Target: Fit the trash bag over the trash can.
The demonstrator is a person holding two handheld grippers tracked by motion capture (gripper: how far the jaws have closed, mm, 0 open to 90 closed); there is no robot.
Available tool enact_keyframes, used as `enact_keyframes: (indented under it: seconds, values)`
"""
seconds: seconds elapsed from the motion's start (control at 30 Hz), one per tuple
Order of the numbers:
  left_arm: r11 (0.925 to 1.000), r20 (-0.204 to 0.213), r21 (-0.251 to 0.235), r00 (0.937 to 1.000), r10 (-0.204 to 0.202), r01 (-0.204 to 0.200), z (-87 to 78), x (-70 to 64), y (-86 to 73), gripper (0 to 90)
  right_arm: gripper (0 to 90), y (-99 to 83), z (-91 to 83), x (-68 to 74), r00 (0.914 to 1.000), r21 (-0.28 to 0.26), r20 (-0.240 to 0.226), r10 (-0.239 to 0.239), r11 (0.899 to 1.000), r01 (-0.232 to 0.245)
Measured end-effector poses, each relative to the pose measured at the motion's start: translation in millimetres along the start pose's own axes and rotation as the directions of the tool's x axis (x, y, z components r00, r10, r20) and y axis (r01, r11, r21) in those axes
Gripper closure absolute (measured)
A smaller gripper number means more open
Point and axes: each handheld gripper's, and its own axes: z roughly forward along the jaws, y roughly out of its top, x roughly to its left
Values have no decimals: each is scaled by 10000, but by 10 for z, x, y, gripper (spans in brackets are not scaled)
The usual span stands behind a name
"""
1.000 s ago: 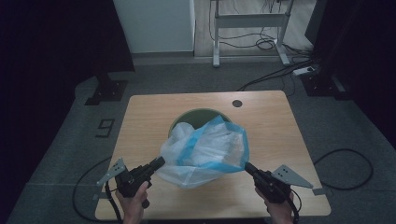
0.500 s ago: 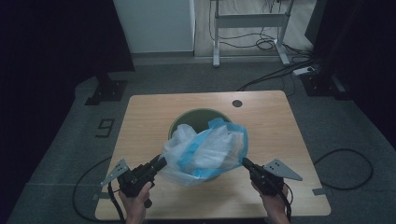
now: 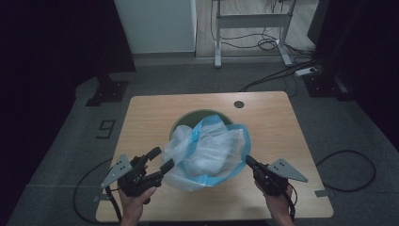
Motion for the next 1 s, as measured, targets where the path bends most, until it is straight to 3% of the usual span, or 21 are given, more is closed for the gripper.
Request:
enact_keyframes:
  seconds: [0.13, 0.2, 0.23, 0.27, 0.3, 0.33, 0.4, 0.43, 0.63, 0.77, 1.0]
  values:
    - [9982, 249, 534, 9993, 272, -285, 188, -7, 135, 303, 893, -7, 2, 14, 9999, -127, 98, -137, 9998, 138]
    - [9940, 319, 962, 9983, 494, -523, 283, -14, 178, 426, 894, -20, 1, 18, 9998, -120, 79, -155, 9998, 156]
    - [9892, 245, 1304, 9976, 645, -671, 328, -19, 193, 426, 894, -20, 1, 18, 9998, -120, 79, -155, 9998, 156]
    - [9846, 74, 1564, 9970, 776, -778, 365, -25, 201, 584, 893, -30, -4, 15, 9999, -136, 66, -155, 9998, 156]
    - [9825, 60, 1680, 9968, 801, -799, 393, -24, 203, 659, 893, -34, -8, 12, 9999, -137, 42, -158, 9998, 159]
    - [9813, 186, 1772, 9972, 725, -747, 414, -14, 203, 659, 893, -34, -8, 12, 9999, -137, 42, -158, 9998, 159]
    - [9814, 255, 1850, 9985, 474, -513, 440, 12, 196, 828, 893, -48, -27, -3, 9999, -148, 32, -154, 9998, 155]
    - [9816, 245, 1870, 9991, 345, -385, 448, 29, 190, 863, 893, -54, -34, -10, 9999, -156, 40, -148, 9998, 148]
    - [9929, -22, 1148, 9995, -306, 306, 414, 160, 176, 895, 893, -74, -61, -66, 9999, -209, 155, -61, 9998, 64]
    - [9950, -238, 588, 9966, -793, 806, 377, 293, 228, 896, 894, -53, -41, -89, 9998, -154, 191, -102, 9998, 105]
    - [9950, -207, -99, 9948, -998, 996, 229, 396, 249, 895, 893, 70, -98, -155, 9974, -588, 695, -173, 9980, 214]
